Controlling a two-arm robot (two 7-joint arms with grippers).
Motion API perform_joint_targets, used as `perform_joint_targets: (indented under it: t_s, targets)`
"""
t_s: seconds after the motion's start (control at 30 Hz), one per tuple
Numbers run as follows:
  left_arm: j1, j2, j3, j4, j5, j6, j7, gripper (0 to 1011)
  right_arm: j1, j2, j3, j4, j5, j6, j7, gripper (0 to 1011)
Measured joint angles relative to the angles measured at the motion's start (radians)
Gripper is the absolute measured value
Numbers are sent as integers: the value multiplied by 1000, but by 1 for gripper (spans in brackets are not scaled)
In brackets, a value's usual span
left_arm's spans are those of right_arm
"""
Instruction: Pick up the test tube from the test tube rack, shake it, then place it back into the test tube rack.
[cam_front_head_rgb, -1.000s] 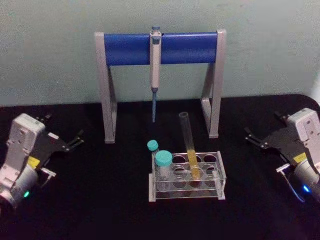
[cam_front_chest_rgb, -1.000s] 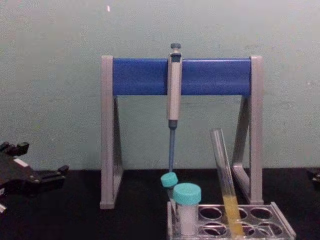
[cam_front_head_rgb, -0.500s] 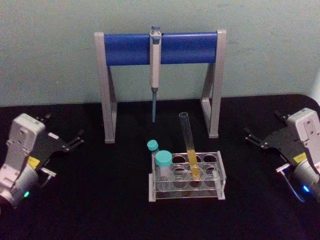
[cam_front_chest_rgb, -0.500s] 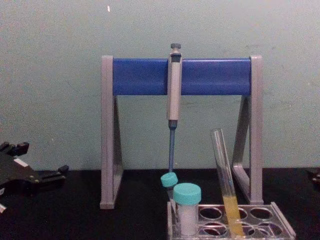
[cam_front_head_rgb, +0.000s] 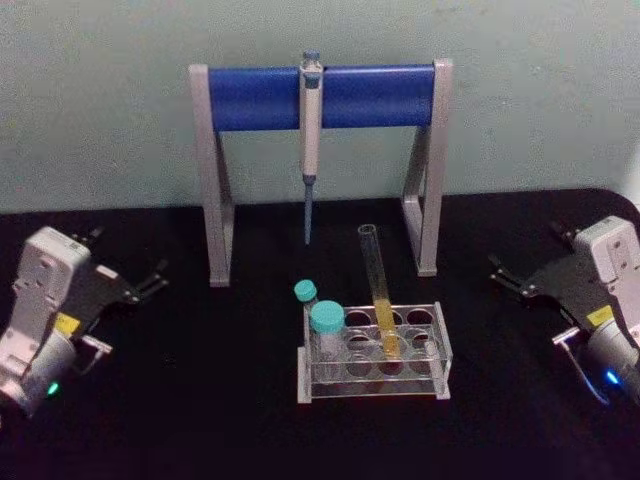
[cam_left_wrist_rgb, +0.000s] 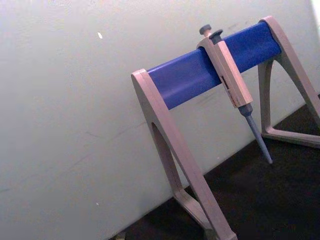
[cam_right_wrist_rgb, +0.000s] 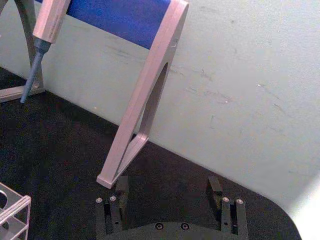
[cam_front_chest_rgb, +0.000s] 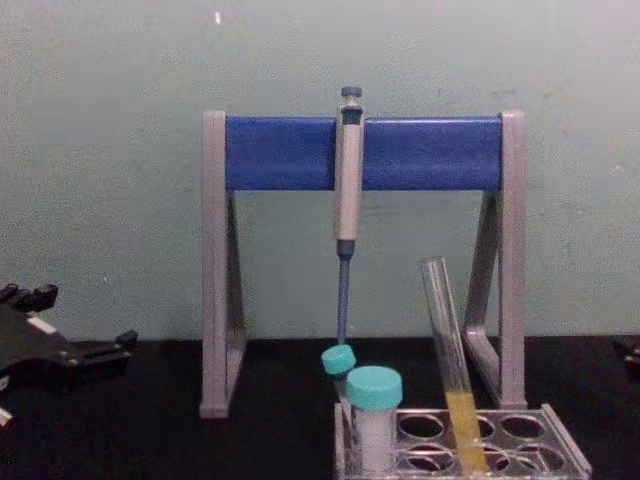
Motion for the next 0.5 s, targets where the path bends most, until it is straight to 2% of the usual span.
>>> perform_joint_targets:
  t_s: [0.5]
  targets:
    - [0,0,0,0,0,0,0,1010,0,0,0,0,0,0,0,1000]
